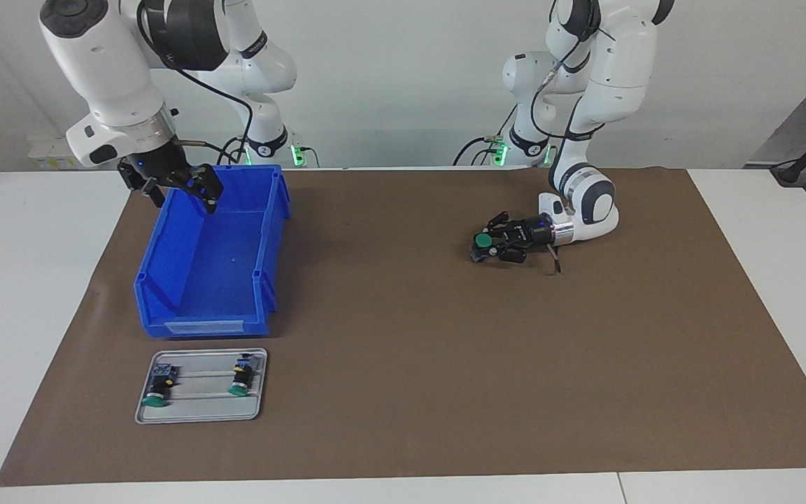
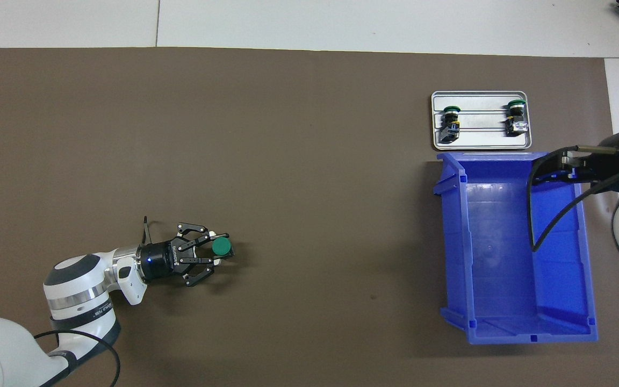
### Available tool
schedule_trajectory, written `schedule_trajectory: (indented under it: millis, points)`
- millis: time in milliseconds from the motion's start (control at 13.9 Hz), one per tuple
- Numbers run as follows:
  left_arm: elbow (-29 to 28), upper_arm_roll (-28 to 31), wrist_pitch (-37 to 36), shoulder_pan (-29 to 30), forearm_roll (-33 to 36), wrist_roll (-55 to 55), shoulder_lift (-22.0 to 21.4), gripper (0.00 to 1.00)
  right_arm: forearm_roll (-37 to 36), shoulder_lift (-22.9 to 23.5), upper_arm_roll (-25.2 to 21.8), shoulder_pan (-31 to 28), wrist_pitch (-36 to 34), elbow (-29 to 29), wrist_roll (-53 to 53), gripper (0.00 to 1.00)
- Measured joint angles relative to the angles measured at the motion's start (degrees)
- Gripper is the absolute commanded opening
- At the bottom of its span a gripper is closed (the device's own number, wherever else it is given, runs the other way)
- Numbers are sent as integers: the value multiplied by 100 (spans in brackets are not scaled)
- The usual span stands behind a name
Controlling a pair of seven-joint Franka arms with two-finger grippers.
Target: Place and press button with both arms
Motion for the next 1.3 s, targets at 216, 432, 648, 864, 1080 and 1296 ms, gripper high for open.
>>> schedule_trajectory:
  millis: [216, 432, 648, 864, 1080, 1296]
  points:
    - [-20, 0, 4, 0, 0, 12, 7, 65, 0, 0, 0, 0, 0, 0, 0, 100]
    - [-54, 1, 71, -3, 8, 14, 16, 68, 0, 0, 0, 0, 0, 0, 0, 100]
    - [-84, -4, 167, -88, 15, 18, 28, 69, 0, 0, 0, 0, 0, 0, 0, 100]
    - [-139, -5, 203, -123, 22, 30, 29, 72, 0, 0, 0, 0, 0, 0, 0, 100]
    - [-189, -5, 241, -131, 142, 37, 30, 72, 0, 0, 0, 0, 0, 0, 0, 100]
    - [-192, 9, 345, -120, 499, 37, 17, 72, 0, 0, 0, 0, 0, 0, 0, 100]
